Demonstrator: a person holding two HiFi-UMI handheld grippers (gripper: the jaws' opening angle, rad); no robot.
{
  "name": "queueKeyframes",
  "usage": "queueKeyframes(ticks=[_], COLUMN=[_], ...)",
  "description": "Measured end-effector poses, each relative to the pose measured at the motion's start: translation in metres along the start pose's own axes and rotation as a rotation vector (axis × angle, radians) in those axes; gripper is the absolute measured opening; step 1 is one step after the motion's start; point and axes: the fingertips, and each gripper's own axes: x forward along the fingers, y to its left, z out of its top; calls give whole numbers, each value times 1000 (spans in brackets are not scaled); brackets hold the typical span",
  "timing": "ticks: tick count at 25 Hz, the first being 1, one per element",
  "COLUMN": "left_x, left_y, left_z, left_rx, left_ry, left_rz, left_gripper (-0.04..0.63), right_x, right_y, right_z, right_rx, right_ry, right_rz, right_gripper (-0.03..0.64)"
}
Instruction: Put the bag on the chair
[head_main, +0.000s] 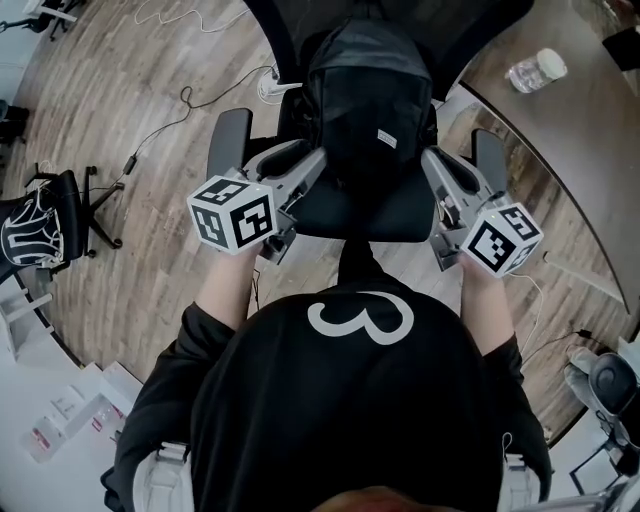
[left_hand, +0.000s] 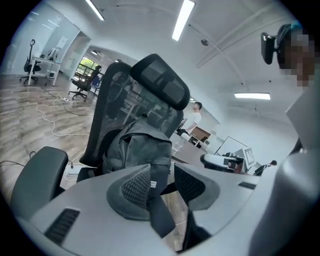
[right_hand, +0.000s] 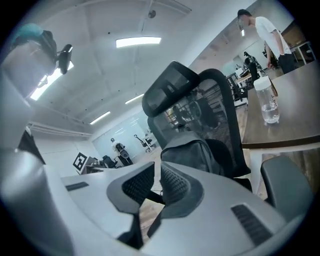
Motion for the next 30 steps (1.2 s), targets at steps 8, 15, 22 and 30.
queueKeyframes(ticks=[8,15,22,30], left_x=[-57,-101,-126,-144], left_y=[-95,-146,-172,-188], left_z=[-8,-20,-35,-45], left_rx=[110,246,288,314], left_ry=[-27,-41,-46,-52], left_rz=[-165,-200,-222,-232], left_gripper=[41,20,18,18], right_x=[-51,-83,-109,-127], right_y=[86,150,177,197], right_z=[-13,-23,-34,-39], right_rx=[-49,-110,-135,-134], right_ry=[-22,-40,-64,-90], right_rz=[139,188,180,184], right_gripper=[30,25,25,25])
